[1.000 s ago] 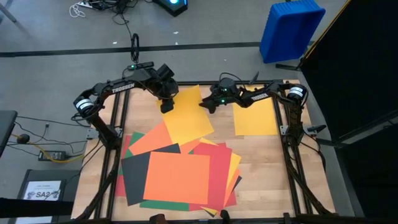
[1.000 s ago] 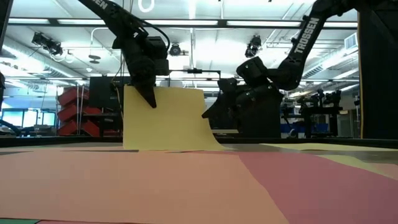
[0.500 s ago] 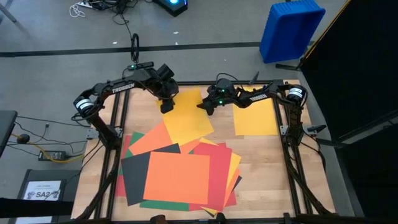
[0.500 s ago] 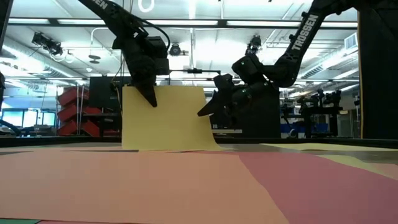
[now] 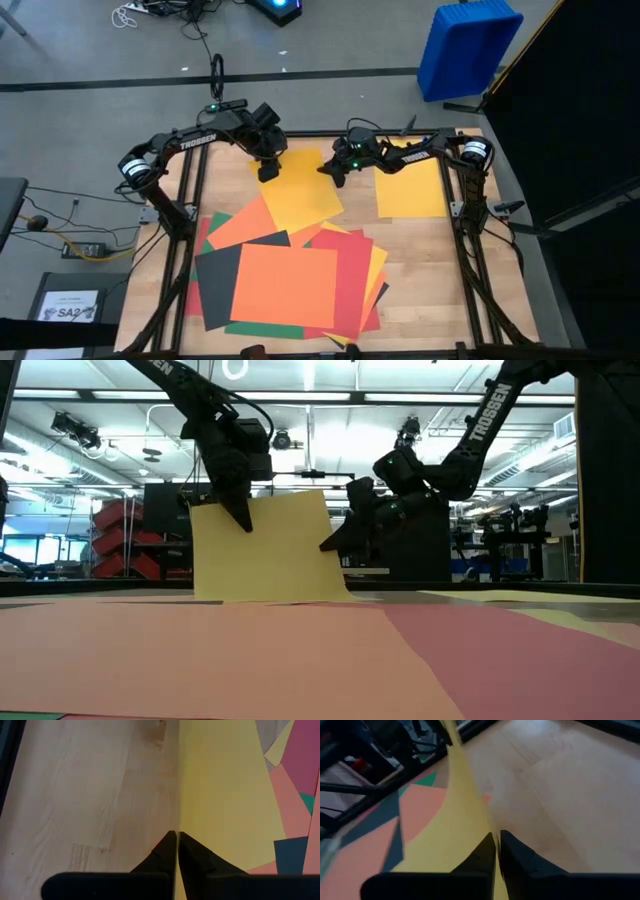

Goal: Organize paper
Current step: Stack the yellow colored paper on top of the yellow colored paper

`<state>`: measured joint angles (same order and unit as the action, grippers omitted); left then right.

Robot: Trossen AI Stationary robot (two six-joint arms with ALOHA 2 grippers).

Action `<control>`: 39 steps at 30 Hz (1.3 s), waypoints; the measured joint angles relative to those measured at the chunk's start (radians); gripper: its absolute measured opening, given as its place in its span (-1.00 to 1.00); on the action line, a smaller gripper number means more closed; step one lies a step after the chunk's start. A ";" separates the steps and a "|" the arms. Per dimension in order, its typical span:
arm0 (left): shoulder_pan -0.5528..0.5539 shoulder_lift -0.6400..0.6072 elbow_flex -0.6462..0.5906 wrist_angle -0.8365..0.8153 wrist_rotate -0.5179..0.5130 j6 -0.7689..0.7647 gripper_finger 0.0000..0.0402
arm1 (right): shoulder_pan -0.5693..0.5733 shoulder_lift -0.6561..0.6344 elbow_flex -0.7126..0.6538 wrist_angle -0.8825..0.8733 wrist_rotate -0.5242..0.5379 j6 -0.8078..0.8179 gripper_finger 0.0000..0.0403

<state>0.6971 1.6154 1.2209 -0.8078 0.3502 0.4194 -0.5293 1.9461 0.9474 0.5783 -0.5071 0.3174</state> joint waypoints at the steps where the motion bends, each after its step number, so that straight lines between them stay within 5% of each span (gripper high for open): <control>1: 0.000 0.000 0.000 -0.001 -0.003 0.000 -1.00 | 0.000 -0.003 0.000 0.007 -0.011 0.019 -1.00; 10: 0.000 0.000 0.014 -0.012 -0.022 -0.004 -1.00 | 0.030 -0.112 0.000 0.001 -0.007 0.032 -1.00; 29: -0.131 0.000 0.309 -0.087 -0.026 -0.038 -1.00 | 0.065 -0.229 0.001 -0.086 0.088 -0.007 -1.00; 39: -0.142 0.000 0.347 -0.101 -0.061 -0.039 -1.00 | 0.083 -0.325 0.000 -0.121 0.096 -0.012 -1.00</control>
<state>0.5556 1.6156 1.5681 -0.9085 0.2893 0.3805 -0.4463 1.6213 0.9478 0.4574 -0.4114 0.3050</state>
